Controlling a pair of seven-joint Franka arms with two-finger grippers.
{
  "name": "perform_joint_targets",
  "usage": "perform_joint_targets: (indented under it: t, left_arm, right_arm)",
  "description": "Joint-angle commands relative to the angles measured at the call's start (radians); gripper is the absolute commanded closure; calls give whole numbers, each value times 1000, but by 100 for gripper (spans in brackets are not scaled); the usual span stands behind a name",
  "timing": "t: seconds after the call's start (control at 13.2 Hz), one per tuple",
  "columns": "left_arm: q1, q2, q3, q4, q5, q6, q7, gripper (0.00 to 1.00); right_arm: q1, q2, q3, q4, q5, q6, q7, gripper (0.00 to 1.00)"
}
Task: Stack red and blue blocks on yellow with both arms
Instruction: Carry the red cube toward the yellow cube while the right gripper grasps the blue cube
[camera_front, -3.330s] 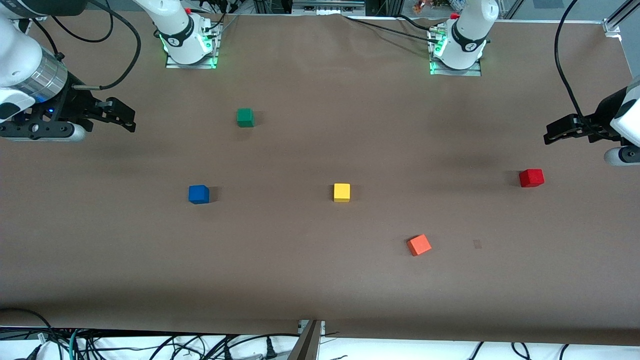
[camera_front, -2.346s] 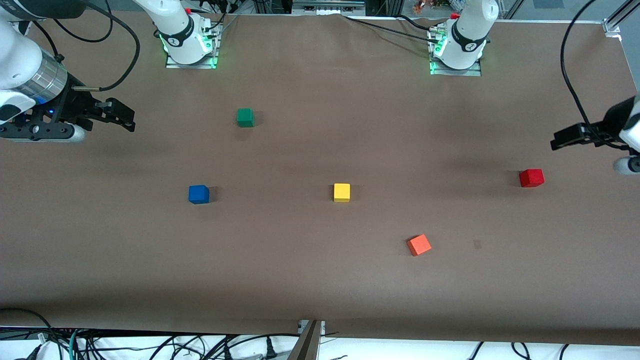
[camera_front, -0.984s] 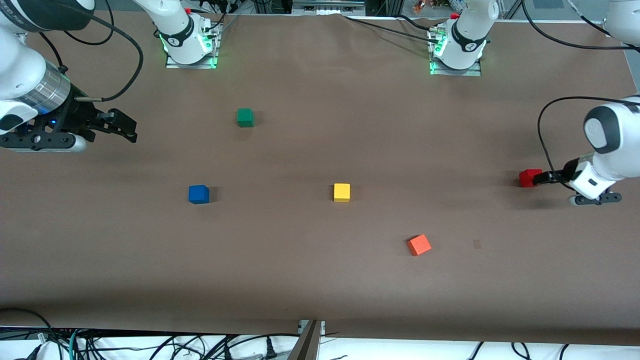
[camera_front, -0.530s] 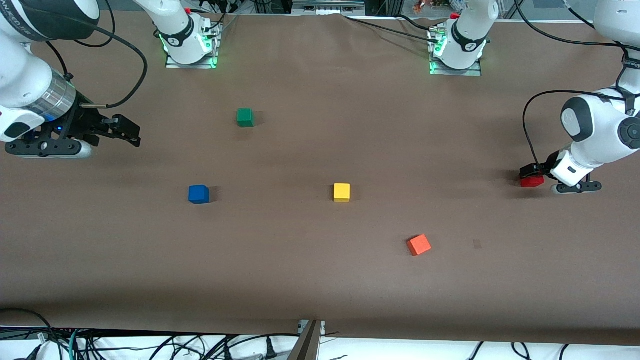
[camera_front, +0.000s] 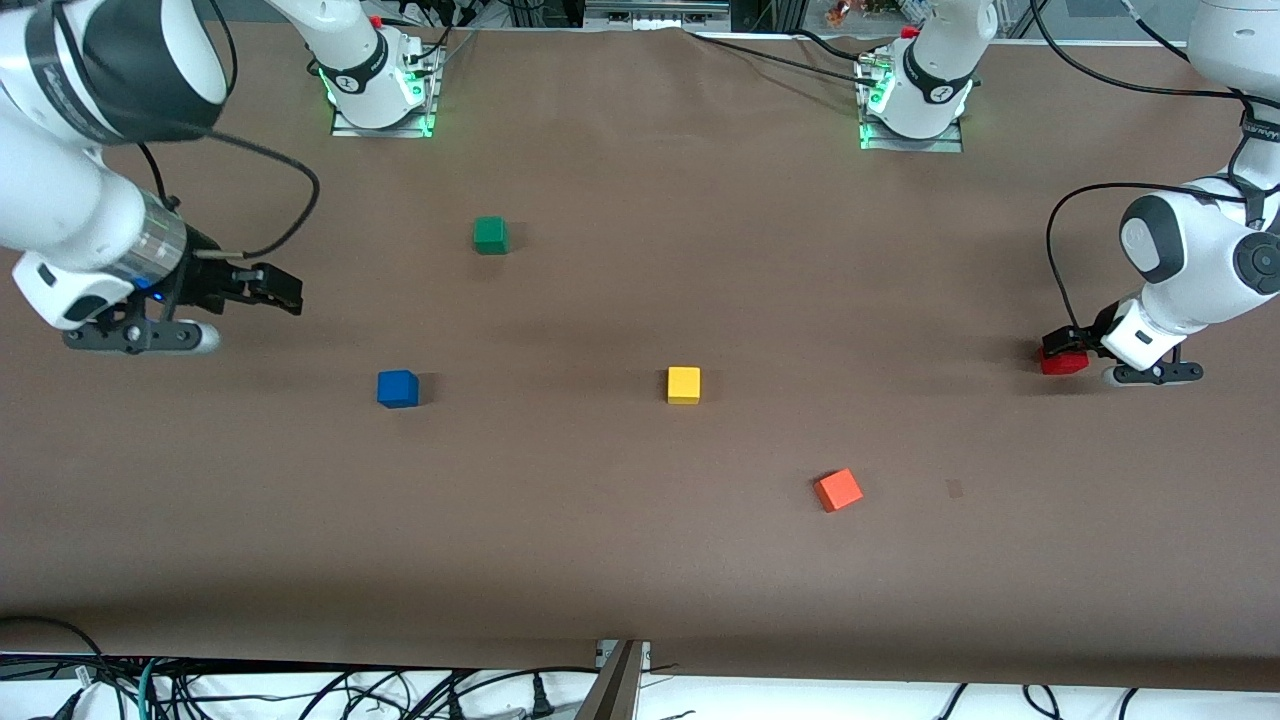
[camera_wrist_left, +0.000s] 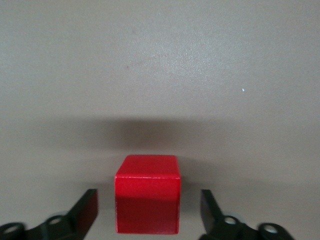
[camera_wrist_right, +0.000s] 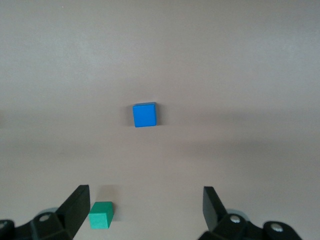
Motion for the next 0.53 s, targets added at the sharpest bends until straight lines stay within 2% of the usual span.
perform_joint_targets:
  t: [0.0, 0.23, 0.45]
  left_arm:
    - [10, 1, -8, -10, 19, 18, 15, 59]
    - [12, 6, -8, -4, 18, 13, 15, 97]
    - [0, -55, -35, 25, 18, -56, 6, 100]
  right_arm:
    - [0, 20, 12, 17, -18, 7, -8, 0]
    - [23, 63, 11, 17, -52, 9, -7, 0]
    - [32, 66, 11, 17, -51, 14, -8, 0]
